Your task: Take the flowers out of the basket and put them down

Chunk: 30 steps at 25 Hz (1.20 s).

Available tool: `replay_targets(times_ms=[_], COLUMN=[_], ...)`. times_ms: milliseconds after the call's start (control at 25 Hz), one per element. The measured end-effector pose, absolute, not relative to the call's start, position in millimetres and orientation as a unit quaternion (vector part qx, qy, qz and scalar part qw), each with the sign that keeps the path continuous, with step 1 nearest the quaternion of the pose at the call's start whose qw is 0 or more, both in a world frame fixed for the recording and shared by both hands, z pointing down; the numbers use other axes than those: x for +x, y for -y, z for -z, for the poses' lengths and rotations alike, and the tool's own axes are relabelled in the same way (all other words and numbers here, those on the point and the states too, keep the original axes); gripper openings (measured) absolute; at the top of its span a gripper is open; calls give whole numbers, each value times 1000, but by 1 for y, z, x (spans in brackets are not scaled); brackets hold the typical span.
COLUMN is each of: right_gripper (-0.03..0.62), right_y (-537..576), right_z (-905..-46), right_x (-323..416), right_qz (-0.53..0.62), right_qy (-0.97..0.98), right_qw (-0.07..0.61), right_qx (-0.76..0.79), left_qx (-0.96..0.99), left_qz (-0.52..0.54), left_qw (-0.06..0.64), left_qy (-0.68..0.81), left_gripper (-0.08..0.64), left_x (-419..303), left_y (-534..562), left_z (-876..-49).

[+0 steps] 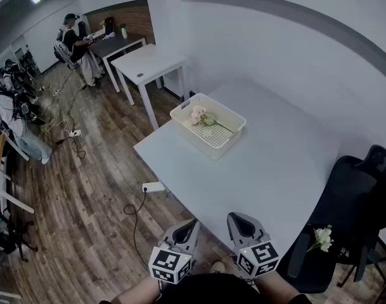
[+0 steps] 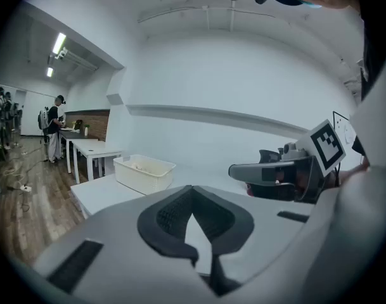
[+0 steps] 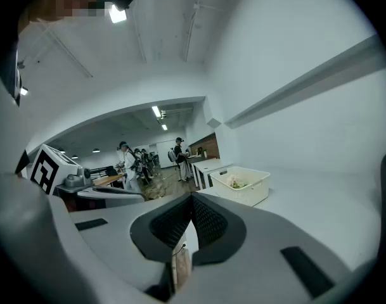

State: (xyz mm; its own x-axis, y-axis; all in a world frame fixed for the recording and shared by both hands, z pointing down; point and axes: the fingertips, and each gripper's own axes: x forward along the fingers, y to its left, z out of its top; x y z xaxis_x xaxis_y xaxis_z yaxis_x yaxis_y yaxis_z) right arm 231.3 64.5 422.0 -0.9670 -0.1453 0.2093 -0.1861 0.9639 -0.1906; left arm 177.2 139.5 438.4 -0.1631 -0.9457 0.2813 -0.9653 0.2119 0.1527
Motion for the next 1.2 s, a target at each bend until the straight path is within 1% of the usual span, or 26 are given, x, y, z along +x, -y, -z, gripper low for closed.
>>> replay_targets(times_ms=[640, 1200], right_gripper=[21, 21], right_y=[-81, -118], right_z=[-421, -426], right_x=[223, 186], right_qz=[-116, -122], right_qy=[985, 982], right_qw=[89, 93], right_qx=[86, 107], left_qx=[630, 644], left_qz=[-29, -35], left_qw=[161, 161], left_qy=[759, 747], left_gripper=[6, 6], left_x=[171, 131], left_y=[-155, -193], left_z=[-437, -439])
